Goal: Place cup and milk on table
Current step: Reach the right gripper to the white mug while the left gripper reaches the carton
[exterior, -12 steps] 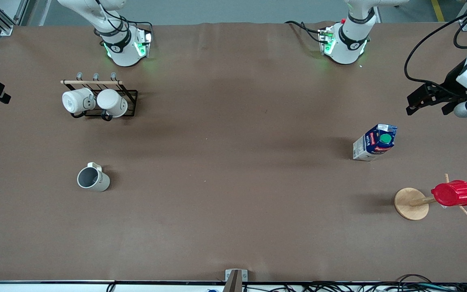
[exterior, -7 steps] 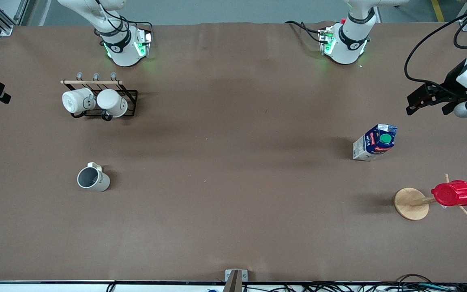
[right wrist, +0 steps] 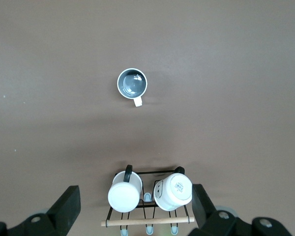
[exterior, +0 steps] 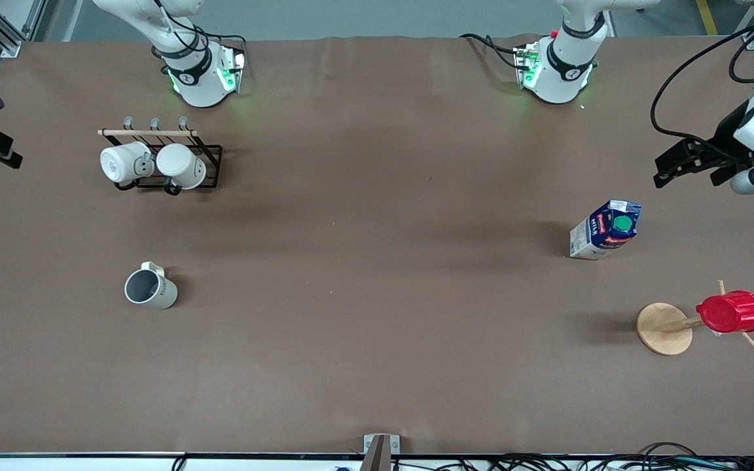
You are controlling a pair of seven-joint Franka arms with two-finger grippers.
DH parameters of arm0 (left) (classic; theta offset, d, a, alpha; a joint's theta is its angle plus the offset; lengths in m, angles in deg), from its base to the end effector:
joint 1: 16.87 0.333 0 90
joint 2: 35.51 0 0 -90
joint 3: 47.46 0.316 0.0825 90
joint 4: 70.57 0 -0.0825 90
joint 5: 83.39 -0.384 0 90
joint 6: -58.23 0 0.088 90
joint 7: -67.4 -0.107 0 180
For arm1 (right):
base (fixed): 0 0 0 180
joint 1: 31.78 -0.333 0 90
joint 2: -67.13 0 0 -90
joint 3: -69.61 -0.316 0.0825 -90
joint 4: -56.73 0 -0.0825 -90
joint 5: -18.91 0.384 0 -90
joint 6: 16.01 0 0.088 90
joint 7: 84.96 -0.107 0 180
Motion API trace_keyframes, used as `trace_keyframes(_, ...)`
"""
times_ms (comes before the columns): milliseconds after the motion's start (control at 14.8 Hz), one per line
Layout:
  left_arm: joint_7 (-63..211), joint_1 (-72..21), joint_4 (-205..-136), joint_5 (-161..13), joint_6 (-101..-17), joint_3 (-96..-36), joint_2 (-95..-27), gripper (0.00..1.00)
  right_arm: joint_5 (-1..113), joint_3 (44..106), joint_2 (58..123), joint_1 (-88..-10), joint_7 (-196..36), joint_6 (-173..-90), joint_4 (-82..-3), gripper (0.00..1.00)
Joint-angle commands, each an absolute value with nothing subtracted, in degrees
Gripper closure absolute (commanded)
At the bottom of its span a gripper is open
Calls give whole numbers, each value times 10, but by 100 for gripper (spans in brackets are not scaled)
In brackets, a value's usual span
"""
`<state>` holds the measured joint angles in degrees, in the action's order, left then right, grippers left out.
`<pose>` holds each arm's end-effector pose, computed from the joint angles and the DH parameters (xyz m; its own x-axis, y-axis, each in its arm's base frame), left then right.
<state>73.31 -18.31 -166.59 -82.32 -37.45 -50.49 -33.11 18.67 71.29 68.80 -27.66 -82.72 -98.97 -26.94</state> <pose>0.5476 -0.0452 0.6065 0.9991 0.0270 0.0340 0.0263 -0.9995 0.0200 0.5483 -0.0559 0.6493 0.9972 -0.0625 -0.0417 -0.0625 -0.9980 0.0034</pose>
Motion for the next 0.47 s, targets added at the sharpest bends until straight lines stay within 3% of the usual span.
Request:
trace_keyframes(0,727,-181,-1674,-836,-378,-504,-333,0,179,713,736,-272,-811,-1036,-278,0)
trace_keyframes(404,699,-163,-1769,-836,-480,-504,-333,0,179,714,806,-270,-755,-1315,-431,0)
